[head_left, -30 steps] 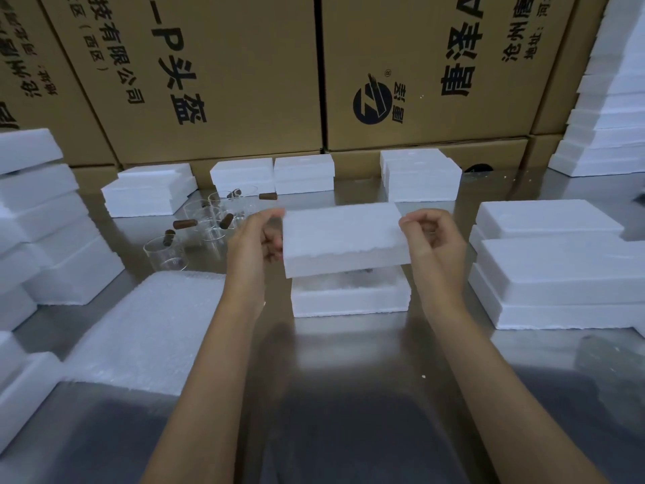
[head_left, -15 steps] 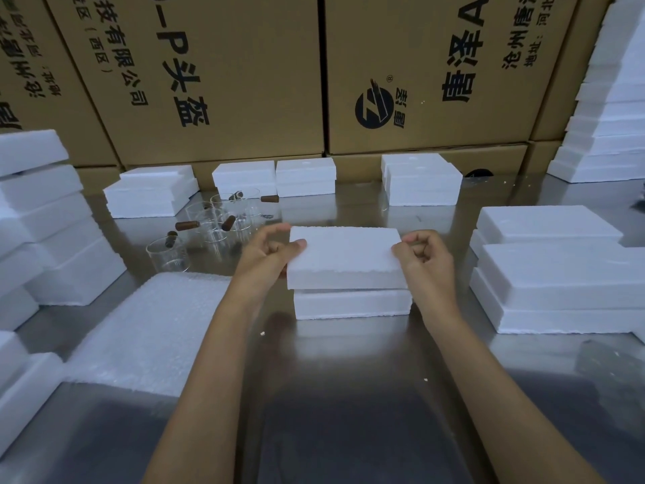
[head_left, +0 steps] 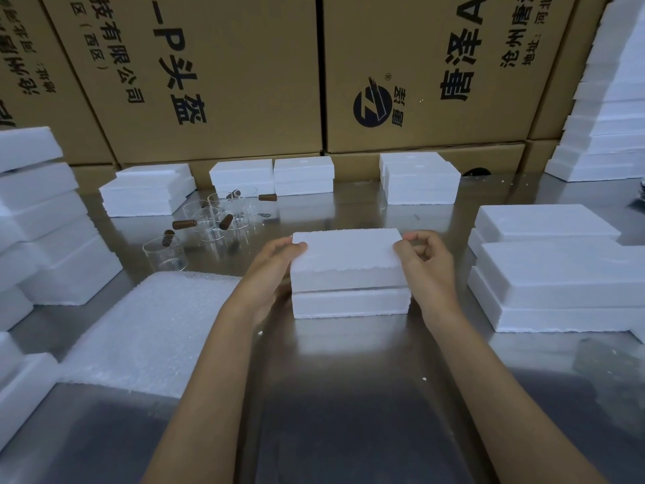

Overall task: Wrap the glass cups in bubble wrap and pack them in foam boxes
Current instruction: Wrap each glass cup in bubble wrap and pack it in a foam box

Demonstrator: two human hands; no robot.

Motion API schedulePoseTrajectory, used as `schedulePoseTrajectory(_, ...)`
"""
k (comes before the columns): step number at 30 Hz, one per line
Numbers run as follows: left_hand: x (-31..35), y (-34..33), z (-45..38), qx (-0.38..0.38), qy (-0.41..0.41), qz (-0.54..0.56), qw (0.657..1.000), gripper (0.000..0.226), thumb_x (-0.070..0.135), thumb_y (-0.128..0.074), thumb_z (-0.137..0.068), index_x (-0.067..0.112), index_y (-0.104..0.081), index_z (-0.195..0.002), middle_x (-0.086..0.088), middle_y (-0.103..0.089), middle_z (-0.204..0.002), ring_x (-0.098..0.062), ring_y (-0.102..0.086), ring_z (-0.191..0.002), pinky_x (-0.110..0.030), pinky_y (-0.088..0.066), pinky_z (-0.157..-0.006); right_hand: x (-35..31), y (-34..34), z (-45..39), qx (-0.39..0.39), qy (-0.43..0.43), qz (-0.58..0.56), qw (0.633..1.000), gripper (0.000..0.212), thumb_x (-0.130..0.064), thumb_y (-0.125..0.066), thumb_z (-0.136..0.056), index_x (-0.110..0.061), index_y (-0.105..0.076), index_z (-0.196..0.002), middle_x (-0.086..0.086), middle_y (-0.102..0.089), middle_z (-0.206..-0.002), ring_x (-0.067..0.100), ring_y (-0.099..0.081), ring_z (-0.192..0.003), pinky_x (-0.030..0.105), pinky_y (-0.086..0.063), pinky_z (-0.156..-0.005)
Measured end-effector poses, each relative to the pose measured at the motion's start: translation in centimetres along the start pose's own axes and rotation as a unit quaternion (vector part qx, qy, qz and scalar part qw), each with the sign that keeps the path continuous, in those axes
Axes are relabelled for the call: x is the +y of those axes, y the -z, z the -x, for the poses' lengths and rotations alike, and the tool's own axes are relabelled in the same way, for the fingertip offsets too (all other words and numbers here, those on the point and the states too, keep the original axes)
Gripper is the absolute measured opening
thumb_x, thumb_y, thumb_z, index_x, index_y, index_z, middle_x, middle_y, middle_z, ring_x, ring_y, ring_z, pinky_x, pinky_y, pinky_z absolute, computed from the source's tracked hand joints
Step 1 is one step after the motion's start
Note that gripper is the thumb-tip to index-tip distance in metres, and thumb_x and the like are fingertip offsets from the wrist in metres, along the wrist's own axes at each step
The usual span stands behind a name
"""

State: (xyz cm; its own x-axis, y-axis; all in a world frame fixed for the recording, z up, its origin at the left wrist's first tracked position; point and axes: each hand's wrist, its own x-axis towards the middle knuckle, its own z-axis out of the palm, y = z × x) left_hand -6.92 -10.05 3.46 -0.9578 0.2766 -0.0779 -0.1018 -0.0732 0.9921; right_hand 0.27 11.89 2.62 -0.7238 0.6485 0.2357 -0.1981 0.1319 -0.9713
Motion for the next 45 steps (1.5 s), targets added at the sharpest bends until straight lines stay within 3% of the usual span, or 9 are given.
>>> schedulePoseTrajectory(5, 0.1, 0.3, -0.3, -0.008, 0.004, -0.014, 1.0, 0.028, 0.034, -0.068, -0.093, 0.027, -0.062, -0.119, 0.007, -0.078, -0.097, -0.008, -0.073, -0.081, -0.025, -0.052, -0.069, 0.2, 0.0, 0.0, -0.008, -0.024, 0.0, 1.0, 0.008, -0.019, -0.064, -0.089, -0.016, -0.059, -0.094, -0.002, -0.054, -0.074, 0.009, -0.05, -0.066, 0.014, -0.041, -0.056)
schedulePoseTrajectory(15, -0.1, 0.0, -0.1, 0.017, 0.031, -0.014, 0.999, 0.023, 0.031, -0.07, -0.092, 0.027, -0.064, -0.113, 0.005, -0.078, -0.099, -0.014, -0.073, -0.094, -0.027, -0.055, -0.074, 0.1, 0.1, 0.1, -0.023, -0.043, 0.0, 0.999, 0.011, -0.019, -0.064, -0.091, -0.013, -0.058, -0.098, 0.0, -0.054, -0.076, 0.012, -0.052, -0.071, 0.023, -0.042, -0.062)
schedulePoseTrajectory(23, 0.4, 0.0, 0.4, 0.009, 0.016, -0.039, 0.999, 0.024, 0.033, -0.069, -0.094, 0.027, -0.064, -0.117, 0.007, -0.078, -0.095, -0.005, -0.074, -0.076, -0.02, -0.054, -0.062, -0.1, 0.0, 0.4, -0.017, -0.049, 0.005, 0.999, 0.011, -0.019, -0.064, -0.09, -0.014, -0.059, -0.098, 0.004, -0.053, -0.079, 0.015, -0.051, -0.071, 0.026, -0.043, -0.062)
schedulePoseTrajectory(29, 1.3, -0.8, 1.5, -0.006, -0.032, -0.16, 0.987, 0.034, 0.037, -0.052, -0.102, 0.044, -0.051, -0.135, 0.014, -0.06, -0.124, 0.003, -0.059, -0.098, -0.013, -0.046, -0.064, -0.2, 0.0, 0.4, -0.001, -0.032, 0.03, 0.999, 0.008, -0.02, -0.065, -0.088, -0.016, -0.06, -0.093, -0.004, -0.051, -0.074, 0.01, -0.048, -0.066, 0.009, -0.039, -0.051)
schedulePoseTrajectory(33, 1.5, -1.2, 1.8, -0.016, -0.03, -0.2, 0.979, 0.043, 0.043, -0.06, -0.096, 0.045, -0.046, -0.137, 0.02, -0.057, -0.122, 0.001, -0.06, -0.101, -0.015, -0.048, -0.073, -0.8, 0.3, -0.1, -0.019, -0.042, 0.043, 0.998, 0.007, -0.019, -0.065, -0.089, -0.016, -0.061, -0.093, -0.007, -0.056, -0.082, 0.007, -0.053, -0.072, 0.017, -0.042, -0.061)
schedulePoseTrajectory(37, 1.7, -1.5, 1.9, -0.008, -0.013, -0.213, 0.977, 0.059, 0.05, -0.067, -0.09, 0.047, -0.041, -0.143, 0.014, -0.045, -0.137, -0.016, -0.054, -0.121, -0.033, -0.046, -0.1, -1.1, 0.4, 0.4, -0.012, 0.04, 0.142, 0.989, 0.001, -0.017, -0.062, -0.091, -0.018, -0.062, -0.092, -0.007, -0.058, -0.09, 0.007, -0.054, -0.081, 0.015, -0.038, -0.064)
schedulePoseTrajectory(40, 1.9, -2.0, 1.9, -0.003, -0.009, -0.238, 0.971, 0.063, 0.048, -0.064, -0.093, 0.043, -0.036, -0.149, 0.012, -0.042, -0.143, -0.017, -0.054, -0.123, -0.03, -0.049, -0.093, -1.3, -0.1, 1.4, 0.042, 0.19, 0.316, 0.929, 0.006, -0.018, -0.061, -0.092, -0.017, -0.066, -0.094, -0.001, -0.058, -0.101, 0.017, -0.051, -0.095, 0.021, -0.037, -0.072)
schedulePoseTrajectory(43, 1.8, -2.6, 1.7, 0.008, -0.002, -0.24, 0.971, 0.063, 0.047, -0.064, -0.093, 0.041, -0.035, -0.149, 0.012, -0.044, -0.136, -0.006, -0.059, -0.099, -0.014, -0.051, -0.058, -1.7, -1.0, 2.4, 0.039, 0.261, 0.388, 0.883, 0.011, -0.023, -0.06, -0.09, -0.018, -0.068, -0.096, 0.002, -0.061, -0.108, 0.021, -0.053, -0.102, 0.034, -0.04, -0.086)
schedulePoseTrajectory(45, 1.5, -3.5, 1.2, 0.031, -0.014, -0.243, 0.97, 0.067, 0.047, -0.066, -0.092, 0.038, -0.036, -0.151, 0.01, -0.044, -0.144, -0.01, -0.059, -0.11, -0.021, -0.057, -0.072, -1.7, -1.6, 3.0, 0.031, 0.274, 0.411, 0.869, 0.015, -0.025, -0.058, -0.089, -0.017, -0.07, -0.096, 0.003, -0.063, -0.109, 0.022, -0.054, -0.103, 0.038, -0.041, -0.088)
